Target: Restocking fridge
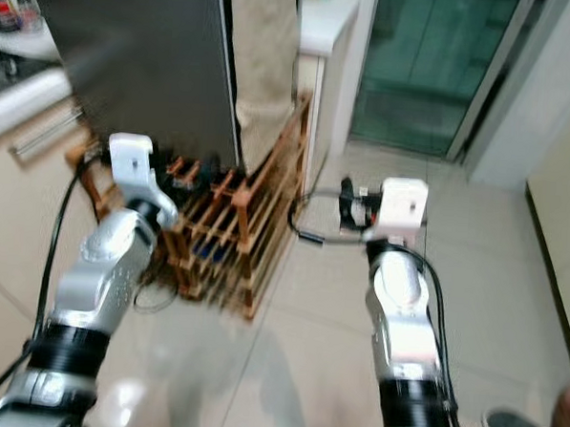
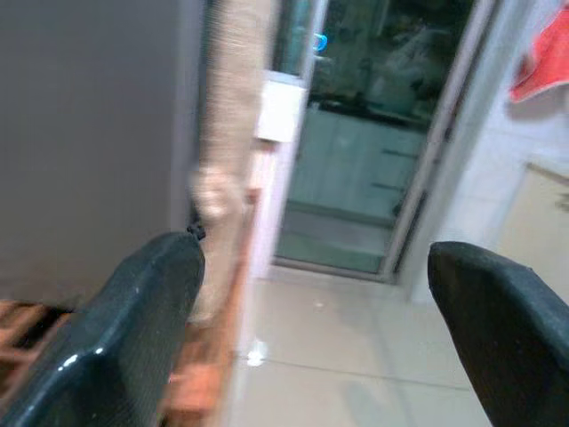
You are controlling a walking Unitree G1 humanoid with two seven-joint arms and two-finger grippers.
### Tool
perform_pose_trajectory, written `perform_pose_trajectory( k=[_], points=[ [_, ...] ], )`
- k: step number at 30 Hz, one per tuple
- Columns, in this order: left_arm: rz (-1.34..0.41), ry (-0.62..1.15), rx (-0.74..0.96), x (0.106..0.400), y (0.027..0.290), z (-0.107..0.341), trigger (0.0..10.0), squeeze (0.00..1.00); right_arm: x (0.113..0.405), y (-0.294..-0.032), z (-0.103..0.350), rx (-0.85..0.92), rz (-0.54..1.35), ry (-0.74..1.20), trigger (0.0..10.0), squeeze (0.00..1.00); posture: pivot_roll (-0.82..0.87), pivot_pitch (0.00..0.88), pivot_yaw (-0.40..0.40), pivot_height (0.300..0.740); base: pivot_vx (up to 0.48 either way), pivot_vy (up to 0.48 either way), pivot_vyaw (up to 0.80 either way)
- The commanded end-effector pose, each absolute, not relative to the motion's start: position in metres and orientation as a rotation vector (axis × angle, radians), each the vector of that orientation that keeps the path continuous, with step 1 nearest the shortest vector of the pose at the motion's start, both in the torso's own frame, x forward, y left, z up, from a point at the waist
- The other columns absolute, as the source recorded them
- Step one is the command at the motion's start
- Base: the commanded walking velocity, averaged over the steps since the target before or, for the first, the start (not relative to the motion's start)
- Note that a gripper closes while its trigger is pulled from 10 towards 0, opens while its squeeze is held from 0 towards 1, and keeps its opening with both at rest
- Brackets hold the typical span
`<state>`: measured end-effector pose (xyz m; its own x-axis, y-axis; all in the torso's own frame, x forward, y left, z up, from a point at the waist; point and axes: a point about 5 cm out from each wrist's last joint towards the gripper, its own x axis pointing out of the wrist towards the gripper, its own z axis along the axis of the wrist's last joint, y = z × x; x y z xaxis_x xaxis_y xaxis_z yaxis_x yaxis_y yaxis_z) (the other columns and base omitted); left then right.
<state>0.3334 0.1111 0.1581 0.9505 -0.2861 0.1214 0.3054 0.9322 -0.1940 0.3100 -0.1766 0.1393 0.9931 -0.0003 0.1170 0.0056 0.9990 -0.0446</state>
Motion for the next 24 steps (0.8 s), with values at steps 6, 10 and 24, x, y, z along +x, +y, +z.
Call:
perform_pose_trajectory(
  k=[6,10,24],
  points=[
    [-0.282,-0.110,-0.227,0.337,0.107,0.170,10.0,0.00,0.310,-0.183,0.144,-0.053,-0.008,-0.127,10.0,0.00,-0.14,0.000,0.030,0.740,0.430,0.000,0.00],
    [-0.213,-0.090,-0.258,0.344,0.114,0.172,10.0,0.00,0.311,-0.181,0.145,-0.046,-0.007,-0.133,10.0,0.00,-0.13,0.000,0.038,0.740,0.463,0.000,0.00],
    [-0.215,-0.140,-0.201,0.347,0.111,0.185,10.0,0.00,0.309,-0.174,0.143,-0.043,0.013,-0.130,10.0,0.00,-0.14,0.000,0.052,0.740,0.369,0.000,0.00]
  ],
)
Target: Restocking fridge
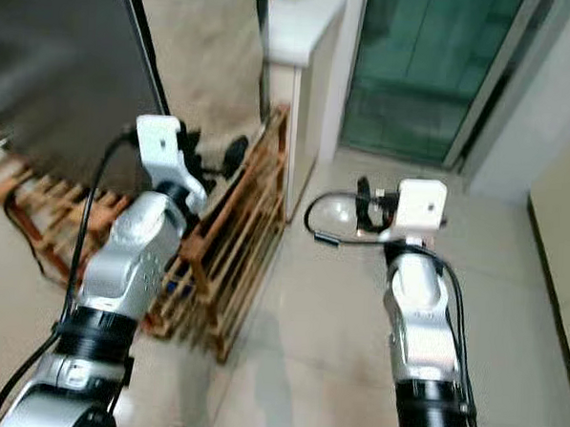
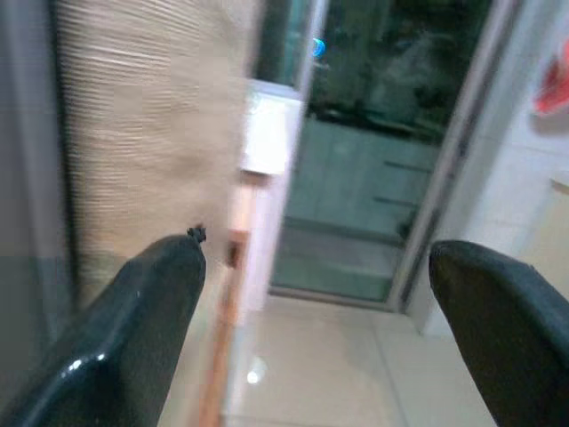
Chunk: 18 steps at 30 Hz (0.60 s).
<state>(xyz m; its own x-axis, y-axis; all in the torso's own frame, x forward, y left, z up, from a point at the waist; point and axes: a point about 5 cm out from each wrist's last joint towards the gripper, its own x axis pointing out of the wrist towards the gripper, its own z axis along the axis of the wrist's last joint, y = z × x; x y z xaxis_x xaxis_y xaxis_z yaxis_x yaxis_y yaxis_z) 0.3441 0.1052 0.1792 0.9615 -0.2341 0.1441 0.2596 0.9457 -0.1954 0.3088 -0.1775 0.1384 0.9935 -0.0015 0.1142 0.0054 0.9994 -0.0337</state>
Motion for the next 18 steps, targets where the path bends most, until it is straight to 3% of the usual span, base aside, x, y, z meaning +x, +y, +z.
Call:
perform_pose_trajectory(
  k=[1,13,18],
  points=[
    [-0.215,-0.140,-0.201,0.347,0.111,0.185,10.0,0.00,0.309,-0.174,0.143,-0.043,0.013,-0.130,10.0,0.00,-0.14,0.000,0.052,0.740,0.000,0.000,0.00],
    [-0.211,-0.137,-0.193,0.353,0.117,0.199,10.0,0.00,0.304,-0.173,0.141,-0.050,0.020,-0.123,10.0,0.00,-0.16,0.000,0.061,0.740,0.000,0.000,0.00],
    [-0.226,-0.116,-0.226,0.362,0.106,0.200,10.0,0.00,0.303,-0.172,0.140,-0.048,0.018,-0.118,10.0,0.00,-0.16,0.000,0.061,0.740,0.000,0.000,0.00]
  ],
)
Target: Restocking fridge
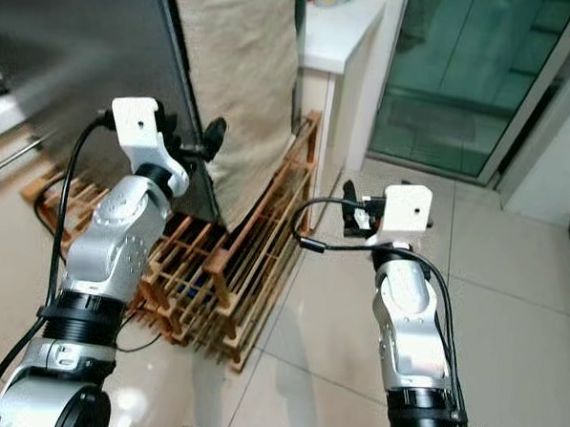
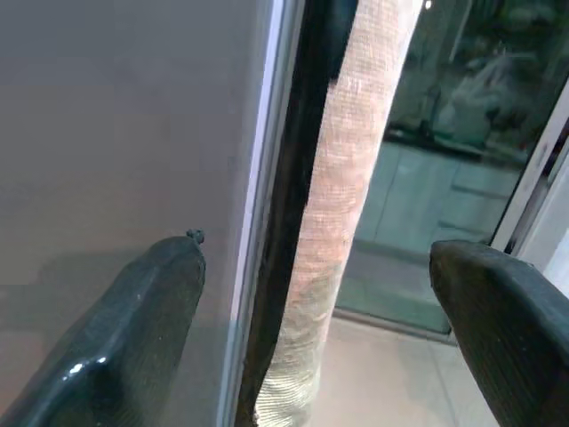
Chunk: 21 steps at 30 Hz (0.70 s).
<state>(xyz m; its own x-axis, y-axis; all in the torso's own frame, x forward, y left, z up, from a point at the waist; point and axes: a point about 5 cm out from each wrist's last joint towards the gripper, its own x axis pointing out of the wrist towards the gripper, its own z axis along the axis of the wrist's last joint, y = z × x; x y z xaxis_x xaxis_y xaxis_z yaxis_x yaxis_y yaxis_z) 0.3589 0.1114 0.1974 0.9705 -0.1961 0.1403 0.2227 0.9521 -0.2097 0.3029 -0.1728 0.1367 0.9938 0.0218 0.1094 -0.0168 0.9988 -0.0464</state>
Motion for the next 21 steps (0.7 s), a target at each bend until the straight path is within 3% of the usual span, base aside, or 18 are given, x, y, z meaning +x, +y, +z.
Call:
perform_pose_trajectory(
  k=[1,9,21],
  points=[
    [-0.230,-0.112,-0.226,0.363,0.104,0.200,10.0,0.00,0.303,-0.172,0.140,-0.048,0.019,-0.117,10.0,0.00,-0.16,0.000,0.061,0.740,0.000,0.000,0.00],
    [-0.283,-0.111,-0.201,0.374,0.087,0.208,10.0,0.00,0.302,-0.171,0.142,-0.047,0.020,-0.120,10.0,0.00,-0.18,0.000,0.066,0.740,0.000,0.000,0.00],
    [-0.204,-0.123,-0.220,0.391,0.095,0.223,10.0,0.00,0.292,-0.179,0.143,-0.065,-0.002,-0.118,10.0,0.00,-0.23,0.000,0.086,0.740,0.000,0.000,0.00]
  ],
)
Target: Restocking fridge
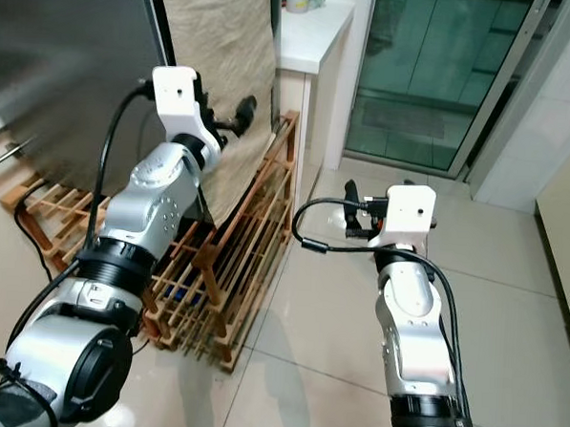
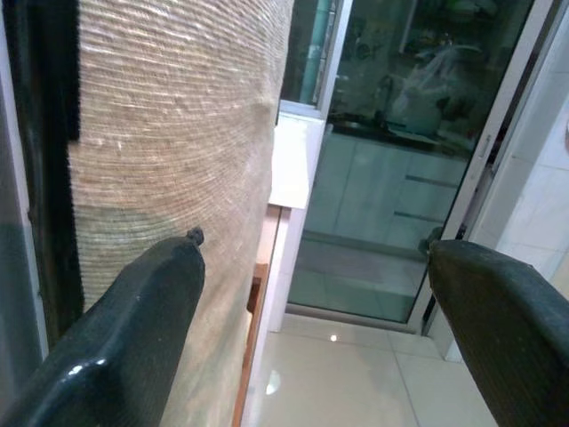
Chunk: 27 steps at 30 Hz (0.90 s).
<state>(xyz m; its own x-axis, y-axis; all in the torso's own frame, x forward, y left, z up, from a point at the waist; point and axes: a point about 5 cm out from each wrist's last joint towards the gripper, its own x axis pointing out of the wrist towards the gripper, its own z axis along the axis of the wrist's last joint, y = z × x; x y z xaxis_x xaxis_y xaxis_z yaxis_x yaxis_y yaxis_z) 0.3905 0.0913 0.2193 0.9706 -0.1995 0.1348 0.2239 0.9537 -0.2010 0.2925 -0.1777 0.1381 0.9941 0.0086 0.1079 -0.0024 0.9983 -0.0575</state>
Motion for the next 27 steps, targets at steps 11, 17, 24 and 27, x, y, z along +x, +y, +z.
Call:
perform_pose_trajectory(
  k=[11,17,24,27],
  points=[
    [-0.181,-0.170,-0.206,0.371,0.107,0.219,10.0,0.00,0.287,-0.176,0.138,-0.065,0.012,-0.092,10.0,0.00,-0.21,0.000,0.076,0.740,0.000,0.000,0.00],
    [-0.179,-0.163,-0.196,0.370,0.110,0.220,10.0,0.00,0.290,-0.176,0.138,-0.068,0.015,-0.088,10.0,0.00,-0.20,0.000,0.078,0.740,0.000,0.000,0.00],
    [-0.197,-0.142,-0.164,0.362,0.117,0.217,10.0,0.00,0.290,-0.175,0.135,-0.062,0.009,-0.082,10.0,0.00,-0.20,0.000,0.086,0.740,0.000,0.000,0.00],
    [-0.198,-0.132,-0.161,0.361,0.117,0.214,10.0,0.00,0.289,-0.174,0.134,-0.060,0.009,-0.077,10.0,0.00,-0.20,0.000,0.088,0.740,0.000,0.000,0.00]
  ],
)
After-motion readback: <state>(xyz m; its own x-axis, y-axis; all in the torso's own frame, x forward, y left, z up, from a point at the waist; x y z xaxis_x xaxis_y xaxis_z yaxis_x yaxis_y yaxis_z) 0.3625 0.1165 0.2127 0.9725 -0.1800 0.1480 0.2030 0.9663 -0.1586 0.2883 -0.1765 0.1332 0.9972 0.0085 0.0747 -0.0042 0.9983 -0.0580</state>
